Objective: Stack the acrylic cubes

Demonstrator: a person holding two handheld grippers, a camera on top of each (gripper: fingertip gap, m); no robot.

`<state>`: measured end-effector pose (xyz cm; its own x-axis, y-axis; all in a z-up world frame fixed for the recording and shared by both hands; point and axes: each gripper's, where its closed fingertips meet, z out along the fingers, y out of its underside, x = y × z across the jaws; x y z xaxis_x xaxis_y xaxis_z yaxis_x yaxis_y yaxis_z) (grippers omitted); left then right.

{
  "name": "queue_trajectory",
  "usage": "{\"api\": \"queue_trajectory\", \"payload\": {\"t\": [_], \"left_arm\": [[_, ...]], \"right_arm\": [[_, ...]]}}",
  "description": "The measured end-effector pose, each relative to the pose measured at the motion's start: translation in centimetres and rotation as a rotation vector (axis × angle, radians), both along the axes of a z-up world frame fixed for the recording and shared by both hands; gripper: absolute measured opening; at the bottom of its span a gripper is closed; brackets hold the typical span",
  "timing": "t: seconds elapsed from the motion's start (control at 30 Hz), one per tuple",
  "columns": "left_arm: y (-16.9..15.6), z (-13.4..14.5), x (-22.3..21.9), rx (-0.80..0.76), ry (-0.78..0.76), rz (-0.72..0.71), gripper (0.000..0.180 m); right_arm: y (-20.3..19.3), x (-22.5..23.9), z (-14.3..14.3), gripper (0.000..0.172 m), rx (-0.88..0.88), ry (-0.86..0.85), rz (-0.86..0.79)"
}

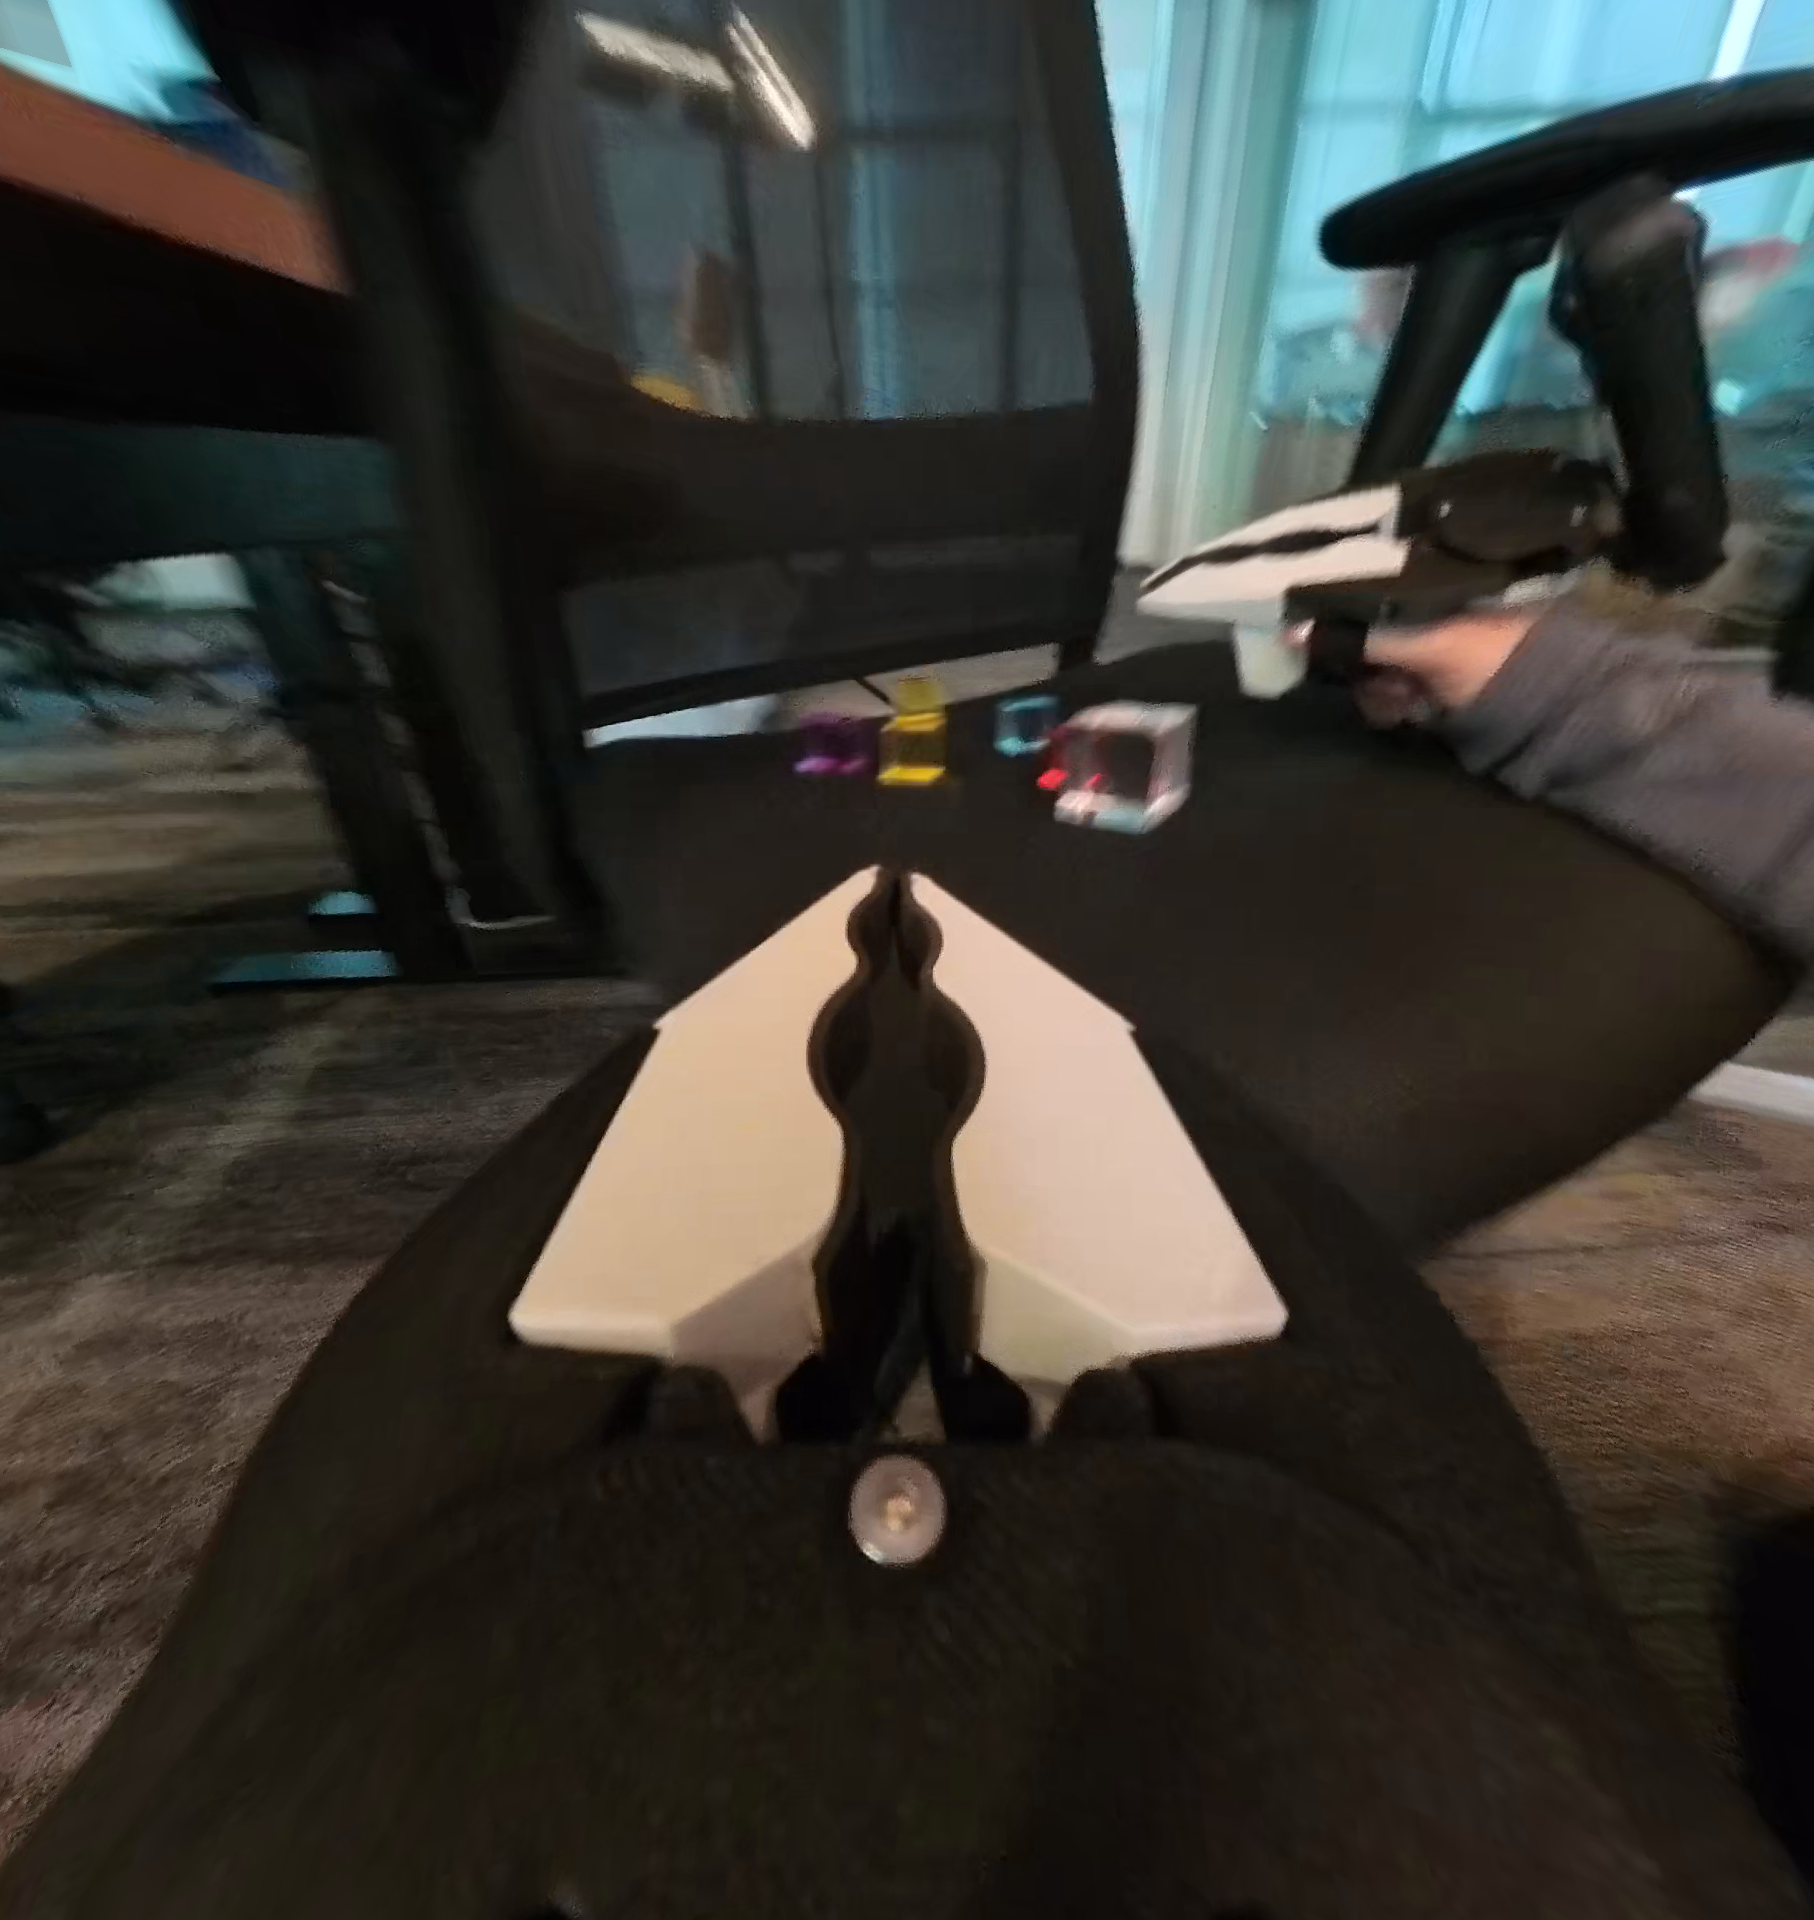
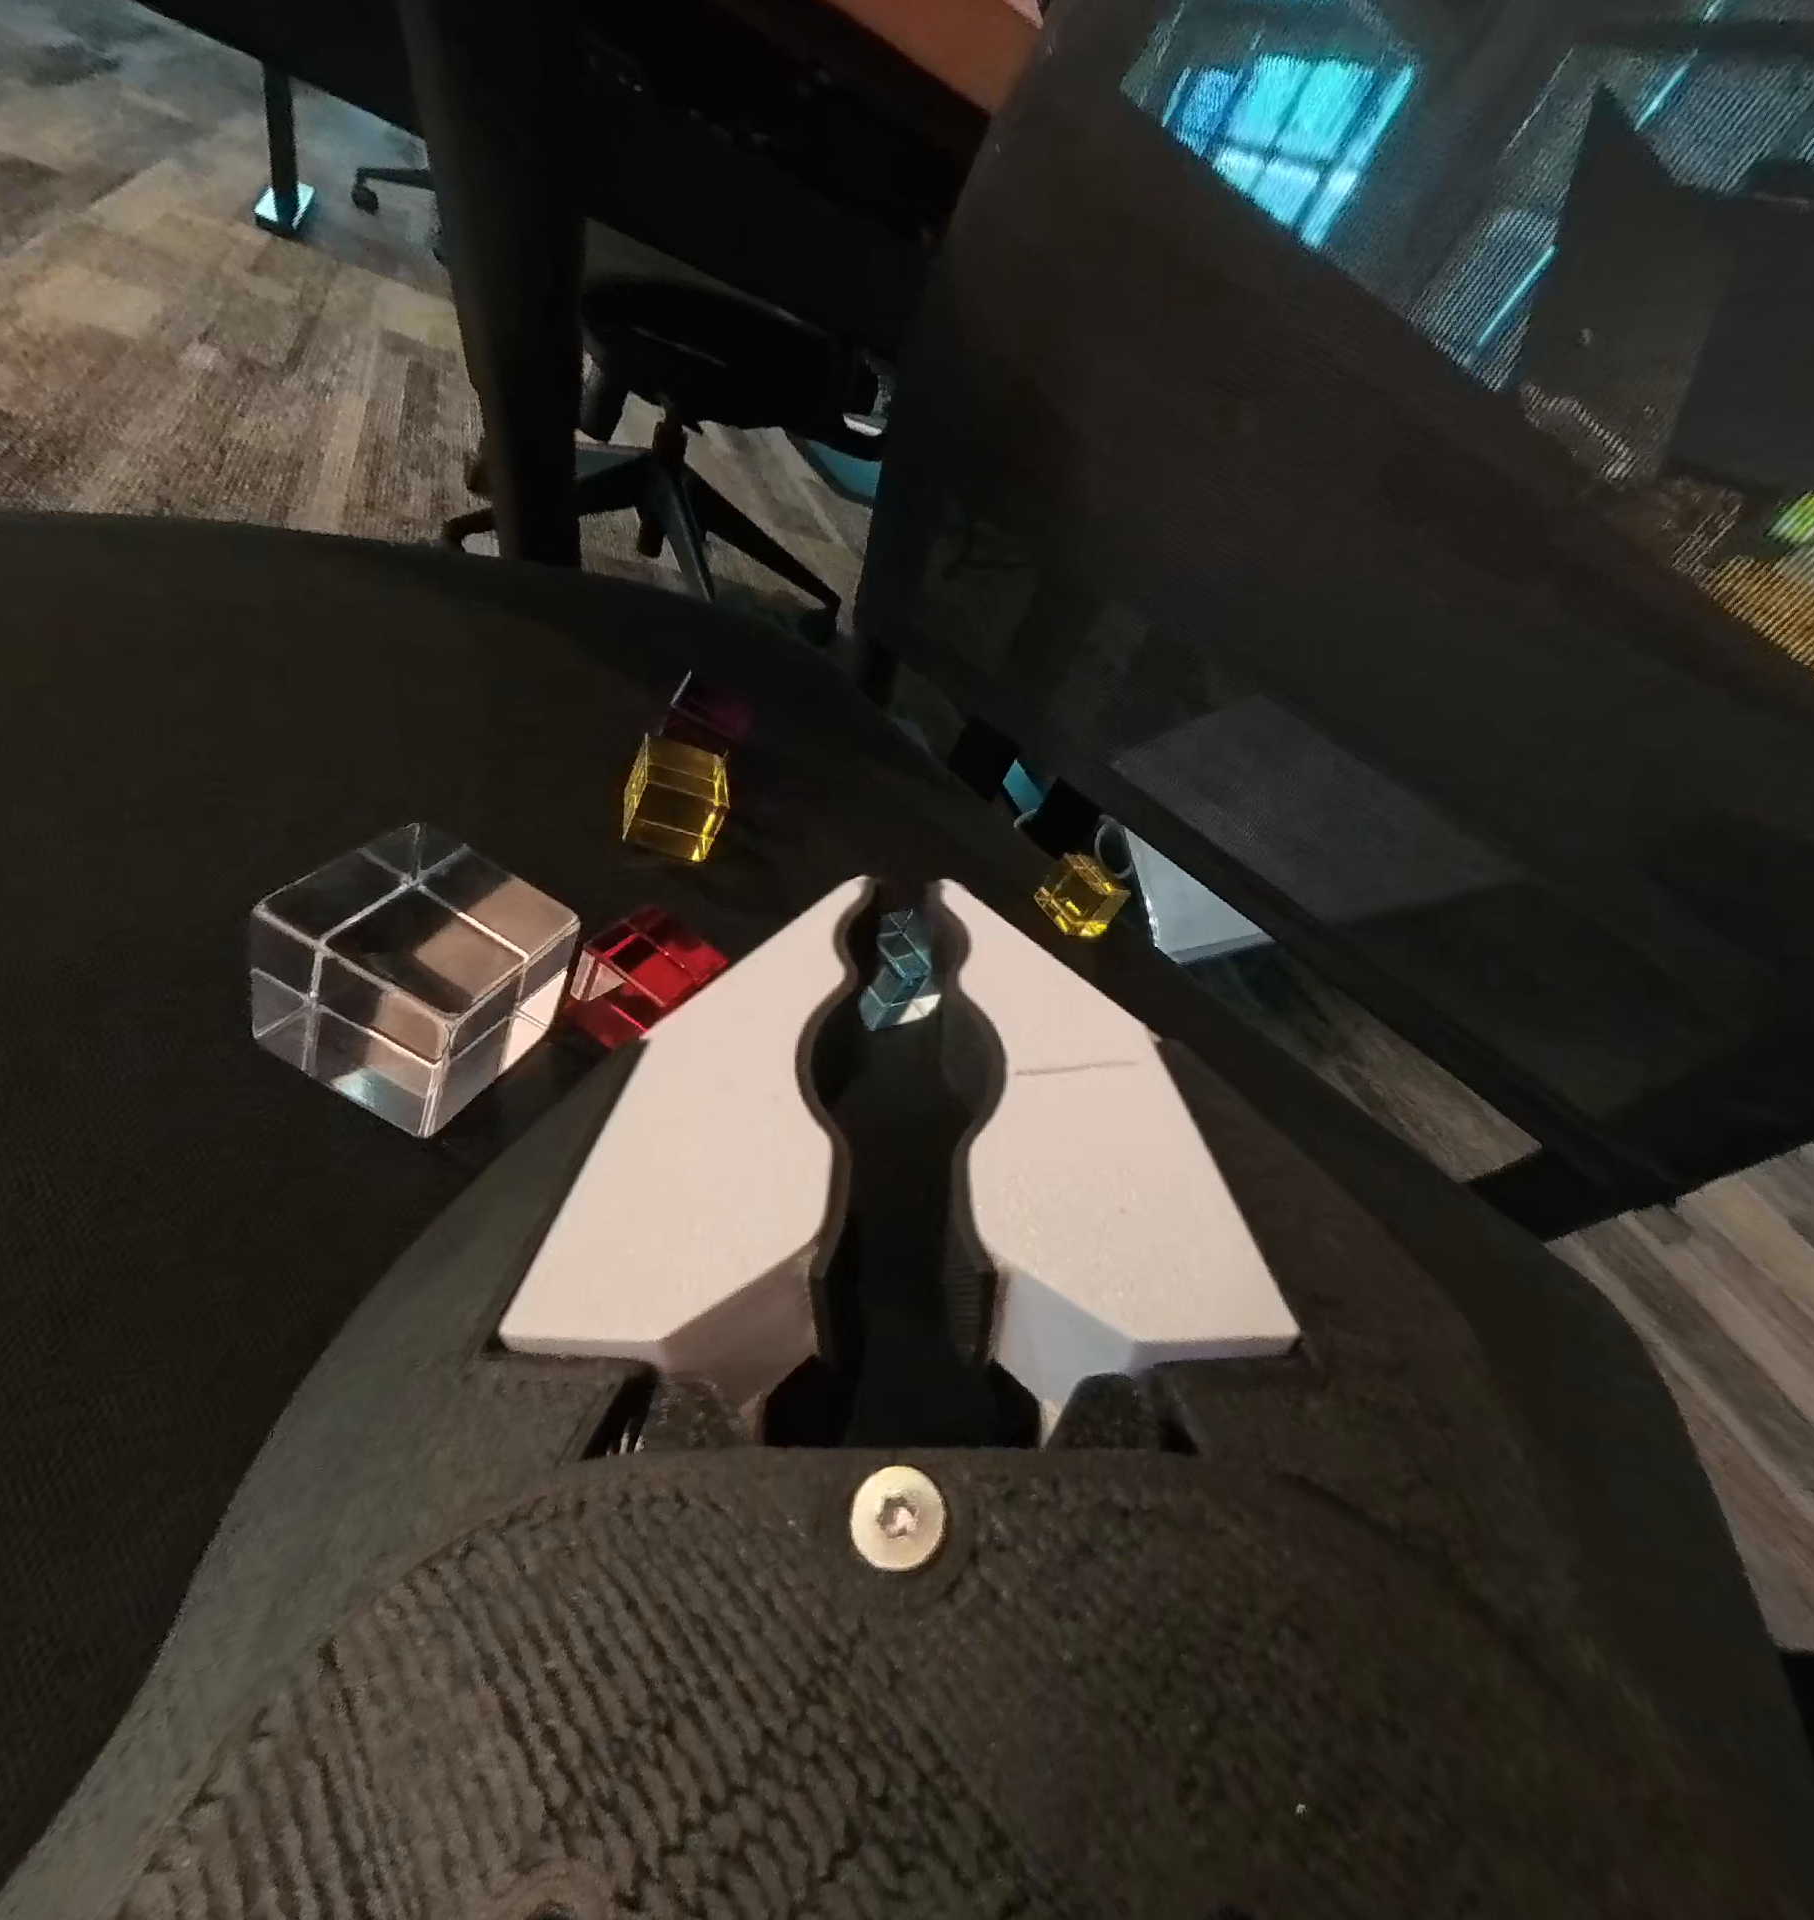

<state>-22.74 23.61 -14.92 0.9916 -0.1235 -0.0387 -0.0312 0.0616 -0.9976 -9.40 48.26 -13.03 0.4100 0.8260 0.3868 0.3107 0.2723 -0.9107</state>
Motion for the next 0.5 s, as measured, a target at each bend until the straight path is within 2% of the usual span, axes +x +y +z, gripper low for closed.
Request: {"api": "queue_trajectory", "payload": {"t": [0.07,0.13,0.27,0.33,0.4,0.47,0.5], "left_arm": [[-3.4,-3.3,-2.6,0.049,0.042,0.090,0.000],[-6.4,-8.0,-5.8,0.052,0.057,0.200,0.000],[-11.0,-18.4,-10.6,-0.066,-0.040,0.338,0.000],[-12.3,-22.4,-11.6,-0.118,-0.067,0.382,0.000],[-13.1,-26.1,-11.5,-0.167,-0.030,0.400,0.000],[-13.4,-30.2,-11.3,-0.251,0.037,0.412,0.000],[-13.1,-31.2,-11.5,-0.302,0.037,0.418,0.000]], "right_arm": [[0.4,-0.1,-0.2,0.015,-0.036,-0.011,-0.011],[0.7,-0.4,-0.6,0.022,-0.081,-0.033,-0.007],[1.1,-1.5,-2.3,0.032,-0.199,-0.117,0.037],[0.7,-2.0,-2.5,0.034,-0.278,-0.121,0.097],[0.2,-2.0,-1.4,0.037,-0.330,-0.045,0.137],[0.1,-1.6,-0.7,0.033,-0.359,-0.012,0.131],[0.2,-1.3,-1.0,0.030,-0.390,-0.037,0.112]]}}
